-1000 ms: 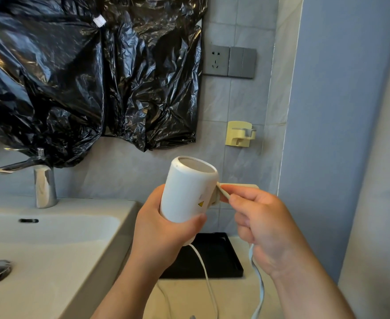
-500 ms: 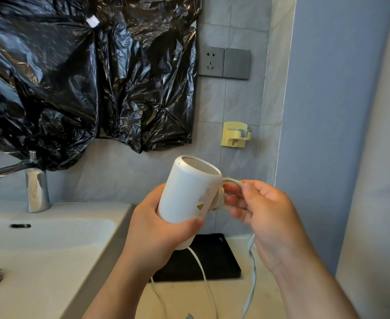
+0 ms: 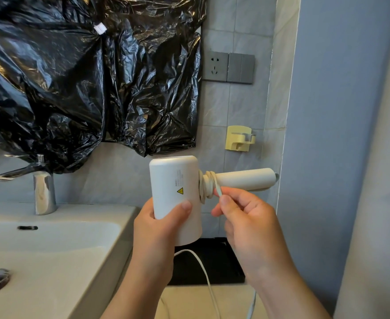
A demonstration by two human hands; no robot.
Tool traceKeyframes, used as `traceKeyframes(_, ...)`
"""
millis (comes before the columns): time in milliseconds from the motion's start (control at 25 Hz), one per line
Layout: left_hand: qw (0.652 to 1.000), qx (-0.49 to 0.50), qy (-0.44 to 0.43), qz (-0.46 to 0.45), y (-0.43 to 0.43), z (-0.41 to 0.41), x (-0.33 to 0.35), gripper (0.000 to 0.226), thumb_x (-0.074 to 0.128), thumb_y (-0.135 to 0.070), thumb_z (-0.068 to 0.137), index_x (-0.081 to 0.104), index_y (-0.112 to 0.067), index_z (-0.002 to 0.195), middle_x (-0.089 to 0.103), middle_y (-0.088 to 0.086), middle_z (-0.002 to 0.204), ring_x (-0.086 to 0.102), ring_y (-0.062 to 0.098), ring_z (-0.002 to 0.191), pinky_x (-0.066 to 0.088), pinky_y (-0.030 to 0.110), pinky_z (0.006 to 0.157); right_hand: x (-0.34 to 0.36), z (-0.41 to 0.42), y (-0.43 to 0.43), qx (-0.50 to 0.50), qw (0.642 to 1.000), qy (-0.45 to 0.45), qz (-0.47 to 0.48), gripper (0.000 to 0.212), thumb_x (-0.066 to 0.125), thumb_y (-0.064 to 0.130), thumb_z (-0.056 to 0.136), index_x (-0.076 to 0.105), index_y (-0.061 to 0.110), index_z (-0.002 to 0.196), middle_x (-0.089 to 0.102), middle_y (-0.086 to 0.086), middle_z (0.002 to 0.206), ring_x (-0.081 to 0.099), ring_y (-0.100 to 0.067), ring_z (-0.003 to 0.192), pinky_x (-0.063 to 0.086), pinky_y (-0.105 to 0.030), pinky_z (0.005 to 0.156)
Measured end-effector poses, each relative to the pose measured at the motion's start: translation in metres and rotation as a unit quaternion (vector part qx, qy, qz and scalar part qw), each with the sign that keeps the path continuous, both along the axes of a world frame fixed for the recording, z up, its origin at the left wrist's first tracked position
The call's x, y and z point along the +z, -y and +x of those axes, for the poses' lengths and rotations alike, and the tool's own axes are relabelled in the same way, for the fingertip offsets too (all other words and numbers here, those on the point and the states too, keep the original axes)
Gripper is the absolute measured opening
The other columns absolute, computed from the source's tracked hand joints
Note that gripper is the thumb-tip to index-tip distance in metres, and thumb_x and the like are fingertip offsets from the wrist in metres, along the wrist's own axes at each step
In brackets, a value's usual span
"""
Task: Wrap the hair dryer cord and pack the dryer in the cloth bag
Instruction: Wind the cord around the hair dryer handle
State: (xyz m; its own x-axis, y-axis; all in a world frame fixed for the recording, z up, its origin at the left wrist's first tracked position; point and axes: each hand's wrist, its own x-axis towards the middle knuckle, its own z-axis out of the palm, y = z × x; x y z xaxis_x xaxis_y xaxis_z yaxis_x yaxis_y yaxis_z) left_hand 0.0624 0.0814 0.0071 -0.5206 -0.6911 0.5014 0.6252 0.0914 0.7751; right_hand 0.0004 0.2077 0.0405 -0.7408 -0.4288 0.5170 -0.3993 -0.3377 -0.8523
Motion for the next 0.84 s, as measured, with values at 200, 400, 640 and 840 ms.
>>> traceKeyframes(200, 0.999, -0.026, 0.004, 0.021, -0.002, -0.001, 0.002, 0.045, 0.075, -0.045, 0.052, 0.075, -0.025, 0.092, 0.074, 0.010, 0.093, 0.067, 0.024, 0.082, 0.053, 0.042, 0.067, -0.001, -0.004, 0.000, 0.016, 0.999, -0.045, -0.001, 0.028, 0.052, 0.012, 0.095, 0.067, 0.033, 0.105, 0.058, 0.002, 0.061, 0.034, -0.002, 0.039, 0.030, -0.017, 0.045)
traceKeyframes(400, 0.997, -0.055, 0.022, 0.048, -0.004, 0.001, 0.005, 0.049, 0.072, -0.045, 0.055, 0.072, -0.016, 0.095, 0.069, 0.008, 0.084, 0.063, 0.023, 0.079, 0.052, 0.038, 0.065, -0.002, -0.007, -0.002, 0.104, 0.994, -0.015, 0.015, 0.035, 0.049, 0.011, 0.097, 0.067, 0.034, 0.115, 0.047, 0.003, 0.062, 0.031, -0.003, 0.042, 0.029, -0.012, 0.040)
traceKeyframes(640, 0.956, -0.190, 0.040, 0.219, -0.018, 0.004, 0.007, 0.054, 0.069, -0.040, 0.062, 0.063, -0.009, 0.106, 0.065, 0.015, 0.083, 0.060, 0.030, 0.083, 0.053, 0.046, 0.075, -0.005, -0.022, -0.002, 0.038, 0.999, 0.036, -0.014, 0.010, 0.066, 0.012, 0.086, 0.071, 0.019, 0.083, 0.057, -0.001, 0.062, 0.035, -0.006, 0.041, 0.029, -0.019, 0.039)
traceKeyframes(840, 0.919, -0.296, 0.137, 0.219, -0.012, 0.016, 0.020, 0.066, 0.073, -0.045, 0.060, 0.064, -0.003, 0.110, 0.063, 0.022, 0.087, 0.063, 0.035, 0.076, 0.057, 0.042, 0.062, -0.002, -0.028, -0.017, 0.117, 0.993, -0.016, 0.028, 0.035, 0.058, 0.006, 0.091, 0.060, 0.034, 0.112, 0.048, 0.012, 0.056, 0.034, -0.005, 0.046, 0.031, -0.017, 0.043)
